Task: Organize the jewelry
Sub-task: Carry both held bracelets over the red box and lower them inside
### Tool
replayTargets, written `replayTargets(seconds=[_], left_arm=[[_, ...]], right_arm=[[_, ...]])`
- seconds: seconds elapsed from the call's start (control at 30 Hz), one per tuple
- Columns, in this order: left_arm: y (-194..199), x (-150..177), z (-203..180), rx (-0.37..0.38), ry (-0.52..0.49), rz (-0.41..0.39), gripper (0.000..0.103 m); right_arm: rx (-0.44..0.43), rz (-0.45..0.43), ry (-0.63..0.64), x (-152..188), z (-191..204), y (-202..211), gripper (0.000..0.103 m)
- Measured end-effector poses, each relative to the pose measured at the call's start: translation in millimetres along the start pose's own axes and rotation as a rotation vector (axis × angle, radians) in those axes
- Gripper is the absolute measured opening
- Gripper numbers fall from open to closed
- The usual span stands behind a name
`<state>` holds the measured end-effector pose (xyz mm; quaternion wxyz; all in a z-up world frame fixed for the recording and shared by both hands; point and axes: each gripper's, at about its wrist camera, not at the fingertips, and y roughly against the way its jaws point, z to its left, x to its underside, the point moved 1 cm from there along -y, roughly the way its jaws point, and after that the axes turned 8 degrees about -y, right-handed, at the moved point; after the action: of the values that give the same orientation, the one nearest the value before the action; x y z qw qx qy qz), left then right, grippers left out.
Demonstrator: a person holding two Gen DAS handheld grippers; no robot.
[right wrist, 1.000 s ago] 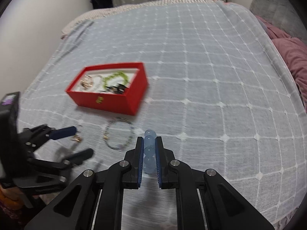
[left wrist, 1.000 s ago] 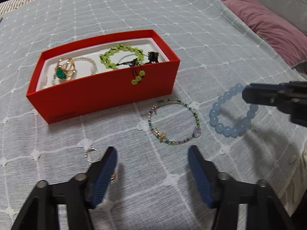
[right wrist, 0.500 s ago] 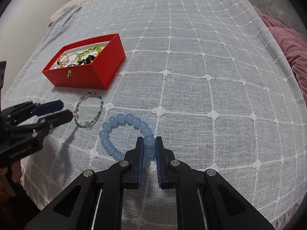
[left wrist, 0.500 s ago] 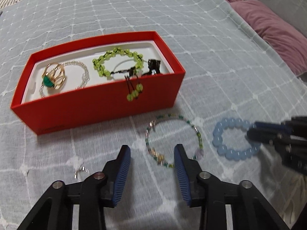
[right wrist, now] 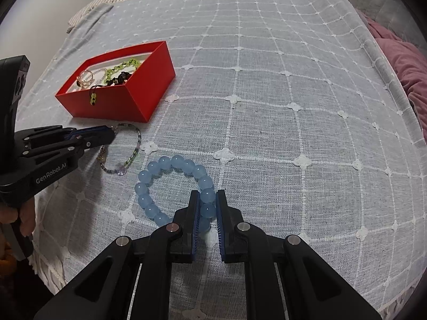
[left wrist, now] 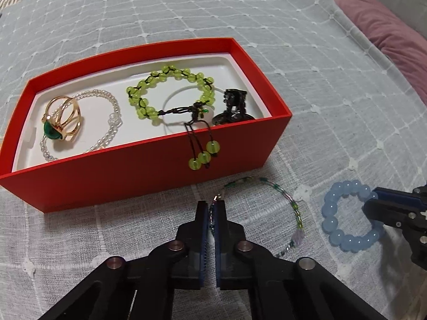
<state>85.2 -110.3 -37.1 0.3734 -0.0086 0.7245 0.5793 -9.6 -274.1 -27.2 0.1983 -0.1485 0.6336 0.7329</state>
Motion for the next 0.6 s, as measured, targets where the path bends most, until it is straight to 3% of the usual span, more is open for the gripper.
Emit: replayTargets(seconds=[0.6], left_arm=[[66,-7,0,0.072,0.025,-0.147,0.0]], right_arm=[[-0.122,-0.108,0.035,-12,33,46,0.012]])
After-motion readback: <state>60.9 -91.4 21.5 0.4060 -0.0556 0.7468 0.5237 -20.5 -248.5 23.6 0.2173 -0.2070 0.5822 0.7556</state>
